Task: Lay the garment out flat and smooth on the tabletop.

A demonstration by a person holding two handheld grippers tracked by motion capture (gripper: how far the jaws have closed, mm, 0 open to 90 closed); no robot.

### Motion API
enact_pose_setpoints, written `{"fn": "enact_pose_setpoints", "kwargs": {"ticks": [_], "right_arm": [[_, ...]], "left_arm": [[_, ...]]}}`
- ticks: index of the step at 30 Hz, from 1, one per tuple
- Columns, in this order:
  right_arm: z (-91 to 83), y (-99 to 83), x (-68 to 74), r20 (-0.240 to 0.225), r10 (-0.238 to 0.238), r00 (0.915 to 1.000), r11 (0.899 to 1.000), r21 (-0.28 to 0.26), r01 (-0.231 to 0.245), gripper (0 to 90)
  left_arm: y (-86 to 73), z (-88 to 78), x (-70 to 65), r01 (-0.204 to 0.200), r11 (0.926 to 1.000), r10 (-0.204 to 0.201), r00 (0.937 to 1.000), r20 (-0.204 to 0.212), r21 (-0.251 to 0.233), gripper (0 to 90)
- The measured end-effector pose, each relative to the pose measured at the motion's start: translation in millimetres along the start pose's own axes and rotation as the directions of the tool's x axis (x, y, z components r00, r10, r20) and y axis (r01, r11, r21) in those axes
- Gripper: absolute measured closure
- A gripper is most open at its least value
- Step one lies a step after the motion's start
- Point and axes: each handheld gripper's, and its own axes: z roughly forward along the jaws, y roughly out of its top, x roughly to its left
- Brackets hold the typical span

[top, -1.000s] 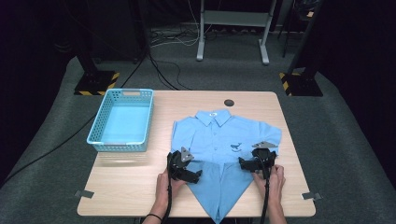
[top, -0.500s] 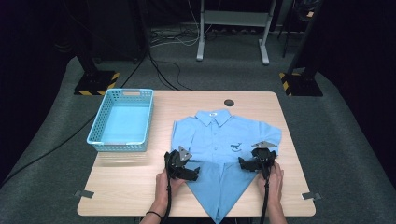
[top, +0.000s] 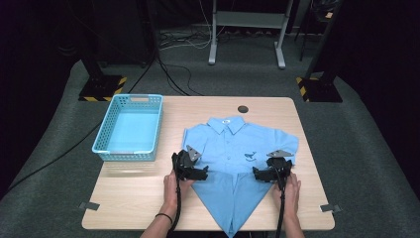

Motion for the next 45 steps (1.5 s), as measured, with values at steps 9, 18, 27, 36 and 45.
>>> {"fn": "enact_pose_setpoints", "kwargs": {"ticks": [9,18,27,36,45], "right_arm": [[0.1,0.3,0.6,0.0,-0.002,1.0,1.0,0.0,0.002,0.0],[0.5,0.5,0.9,-0.005,-0.007,1.0,1.0,-0.001,0.007,0.0],[0.6,0.6,0.9,-0.005,-0.009,0.9999,1.0,-0.001,0.009,0.0],[0.7,0.7,1.1,-0.005,-0.009,0.9999,1.0,-0.002,0.009,0.0],[0.9,0.9,1.6,-0.007,-0.015,0.9999,1.0,-0.002,0.015,0.0]], "left_arm": [[10.6,14.5,9.3,0.012,0.9918,-0.007,0.9991,-0.041,0.127,26.8],[10.5,14.1,3.8,0.017,0.9921,-0.005,0.9952,-0.097,0.124,69.0],[10.9,2.7,7.9,0.041,0.9979,-0.031,0.981,-0.192,0.05,84.8],[-3.3,-11.9,34.7,0.223,0.9741,-0.225,0.9402,-0.256,-0.034,85.5],[-27.8,-15.7,61.1,0.421,0.9063,-0.414,0.8657,-0.281,-0.039,80.4]]}}
